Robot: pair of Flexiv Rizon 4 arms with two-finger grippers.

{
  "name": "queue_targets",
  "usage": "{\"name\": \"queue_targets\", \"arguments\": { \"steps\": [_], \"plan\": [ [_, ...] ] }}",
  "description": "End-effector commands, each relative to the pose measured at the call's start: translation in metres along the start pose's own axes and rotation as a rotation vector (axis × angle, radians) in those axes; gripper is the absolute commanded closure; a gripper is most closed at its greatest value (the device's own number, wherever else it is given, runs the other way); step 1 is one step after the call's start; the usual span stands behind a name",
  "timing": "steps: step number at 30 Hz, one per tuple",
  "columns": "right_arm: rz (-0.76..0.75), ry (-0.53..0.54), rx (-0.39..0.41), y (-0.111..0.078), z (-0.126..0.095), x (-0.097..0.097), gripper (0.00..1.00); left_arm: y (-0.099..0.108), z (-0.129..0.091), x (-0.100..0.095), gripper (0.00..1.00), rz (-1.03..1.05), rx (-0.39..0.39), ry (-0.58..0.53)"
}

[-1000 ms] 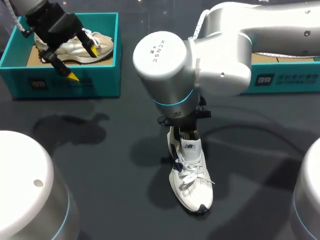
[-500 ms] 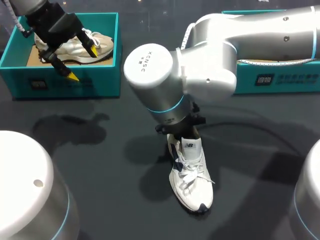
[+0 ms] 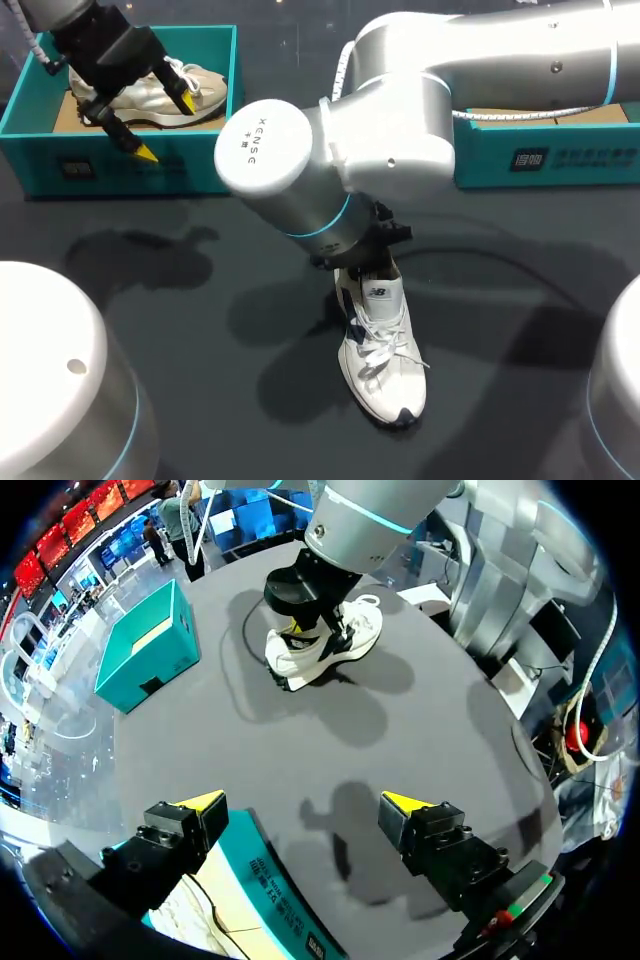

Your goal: Take the shoe out of the shoebox, open the shoe tongue, remove and reinsert the insole, then place the shoe into the shoebox

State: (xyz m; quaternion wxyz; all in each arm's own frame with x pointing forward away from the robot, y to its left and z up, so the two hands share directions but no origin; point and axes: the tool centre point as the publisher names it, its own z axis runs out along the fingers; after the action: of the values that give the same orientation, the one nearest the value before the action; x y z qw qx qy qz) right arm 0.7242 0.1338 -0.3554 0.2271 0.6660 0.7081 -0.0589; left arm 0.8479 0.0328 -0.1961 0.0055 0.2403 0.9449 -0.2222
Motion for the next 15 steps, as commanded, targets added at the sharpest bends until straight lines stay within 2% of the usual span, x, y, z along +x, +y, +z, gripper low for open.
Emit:
{"name": "queue_targets", "arguments": {
  "steps": [1,8,12,15],
  "plan": [
    [0.229,-0.018,0.026,-0.002,0.025,0.016,1.00,0.000,0.000,0.001,0.00,0.000,-0.003,0.001],
    [0.218,0.028,0.056,-0.005,0.035,0.024,1.00,0.000,0.000,0.001,0.00,0.000,-0.003,0.001],
    [0.232,0.019,0.029,-0.005,0.017,0.018,1.00,0.000,0.000,0.001,0.00,0.000,-0.003,0.001],
    [0.253,0.026,-0.019,-0.002,-0.003,0.010,1.00,0.000,0.000,0.001,0.00,0.000,-0.003,0.001]
  ]
}}
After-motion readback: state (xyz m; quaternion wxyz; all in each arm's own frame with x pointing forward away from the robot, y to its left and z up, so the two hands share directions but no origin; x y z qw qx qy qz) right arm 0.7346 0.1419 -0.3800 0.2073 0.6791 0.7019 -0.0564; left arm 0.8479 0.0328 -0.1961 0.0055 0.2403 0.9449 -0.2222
